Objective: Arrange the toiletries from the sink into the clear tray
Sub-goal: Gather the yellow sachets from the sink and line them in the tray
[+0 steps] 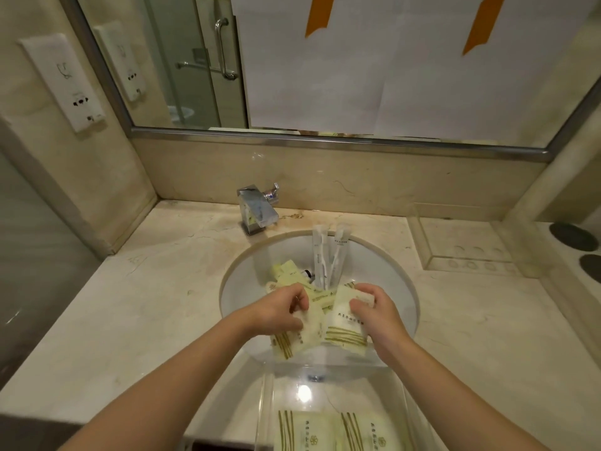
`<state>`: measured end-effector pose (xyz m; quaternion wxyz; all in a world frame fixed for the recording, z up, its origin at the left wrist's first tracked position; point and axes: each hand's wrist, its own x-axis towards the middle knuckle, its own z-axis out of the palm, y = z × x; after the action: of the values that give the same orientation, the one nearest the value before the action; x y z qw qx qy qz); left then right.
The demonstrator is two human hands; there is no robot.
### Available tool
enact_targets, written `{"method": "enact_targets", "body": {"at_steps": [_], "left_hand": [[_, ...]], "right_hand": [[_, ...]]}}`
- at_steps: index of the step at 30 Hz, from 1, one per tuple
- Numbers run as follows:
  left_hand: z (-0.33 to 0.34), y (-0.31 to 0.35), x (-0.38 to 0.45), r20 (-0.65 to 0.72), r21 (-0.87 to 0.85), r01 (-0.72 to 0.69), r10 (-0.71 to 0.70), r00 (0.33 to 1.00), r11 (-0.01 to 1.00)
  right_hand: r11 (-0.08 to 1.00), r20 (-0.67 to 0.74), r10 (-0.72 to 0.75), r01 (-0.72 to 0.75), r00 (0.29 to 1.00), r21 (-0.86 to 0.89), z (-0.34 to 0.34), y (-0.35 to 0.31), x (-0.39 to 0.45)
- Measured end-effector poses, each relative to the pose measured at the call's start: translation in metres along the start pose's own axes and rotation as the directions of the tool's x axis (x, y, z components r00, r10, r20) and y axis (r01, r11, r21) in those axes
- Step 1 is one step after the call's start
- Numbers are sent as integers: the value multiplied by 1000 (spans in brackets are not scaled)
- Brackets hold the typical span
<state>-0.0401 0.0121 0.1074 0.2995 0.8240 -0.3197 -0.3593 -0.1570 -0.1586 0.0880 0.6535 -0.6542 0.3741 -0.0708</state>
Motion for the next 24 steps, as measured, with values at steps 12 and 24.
{"method": "enact_targets", "body": {"at_steps": [12, 24], "left_hand": [[22, 7, -17, 166, 107, -35, 17, 986, 994], [62, -1, -42, 318, 255, -63, -22, 948, 965]], "right_hand": [[956, 176, -3, 55, 984, -287, -36, 15, -33], [568, 418, 186, 250, 889, -784, -54, 37, -60]]}}
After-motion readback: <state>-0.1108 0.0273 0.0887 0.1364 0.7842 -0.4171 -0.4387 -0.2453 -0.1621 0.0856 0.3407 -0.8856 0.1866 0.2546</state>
